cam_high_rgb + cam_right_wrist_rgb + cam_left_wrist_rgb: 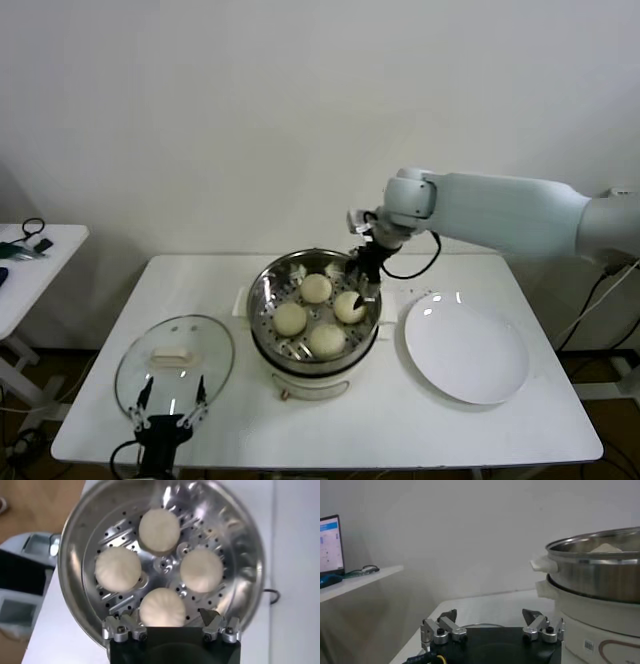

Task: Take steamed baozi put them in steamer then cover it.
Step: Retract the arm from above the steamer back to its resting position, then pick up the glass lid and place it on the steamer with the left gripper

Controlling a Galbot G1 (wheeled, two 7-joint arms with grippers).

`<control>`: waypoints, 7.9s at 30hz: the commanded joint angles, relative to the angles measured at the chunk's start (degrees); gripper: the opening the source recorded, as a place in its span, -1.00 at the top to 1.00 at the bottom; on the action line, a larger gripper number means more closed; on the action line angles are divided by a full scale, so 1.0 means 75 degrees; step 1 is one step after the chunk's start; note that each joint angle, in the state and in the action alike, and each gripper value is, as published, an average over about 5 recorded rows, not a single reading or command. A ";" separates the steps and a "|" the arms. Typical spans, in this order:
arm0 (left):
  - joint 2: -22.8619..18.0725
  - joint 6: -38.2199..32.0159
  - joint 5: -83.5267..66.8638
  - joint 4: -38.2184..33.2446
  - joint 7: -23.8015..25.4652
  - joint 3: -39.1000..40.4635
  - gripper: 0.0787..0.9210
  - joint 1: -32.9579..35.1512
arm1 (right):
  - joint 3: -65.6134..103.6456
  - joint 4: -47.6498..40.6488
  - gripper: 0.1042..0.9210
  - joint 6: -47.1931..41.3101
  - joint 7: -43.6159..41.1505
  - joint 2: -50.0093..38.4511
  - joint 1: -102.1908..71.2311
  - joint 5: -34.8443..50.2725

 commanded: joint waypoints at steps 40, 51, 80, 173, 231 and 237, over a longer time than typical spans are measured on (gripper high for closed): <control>0.0080 0.0543 0.3620 -0.0747 0.0403 -0.0577 -0.77 -0.0332 | 1.3324 0.3308 -0.76 0.3077 0.6427 -0.3123 -1.3830 0.0155; 0.0075 0.0456 0.4060 -0.0678 0.0364 -0.0554 -0.77 -0.0315 | 1.5213 0.4048 -0.76 0.2557 0.6256 -0.1436 -1.5871 -0.1318; 0.1226 0.0630 1.1446 0.2459 0.0333 -0.0472 -0.77 -0.2177 | 1.5416 0.3541 -0.76 0.3033 0.5747 -0.0524 -1.6516 -0.2278; 0.3940 0.4757 0.9233 -0.1088 0.0985 0.1387 0.83 -0.2577 | 1.4963 0.2652 -0.76 0.3422 0.5714 -0.0674 -1.5487 -0.3130; 0.0204 0.6272 1.1689 0.2233 0.3335 0.5989 0.83 -0.6460 | 1.5684 0.2394 -0.76 0.3490 0.5731 -0.0235 -1.5775 -0.3374; 0.0274 0.6272 1.1770 0.2311 0.3337 0.5918 0.83 -0.6368 | 1.5654 0.2350 -0.76 0.3508 0.5718 -0.0219 -1.5737 -0.3407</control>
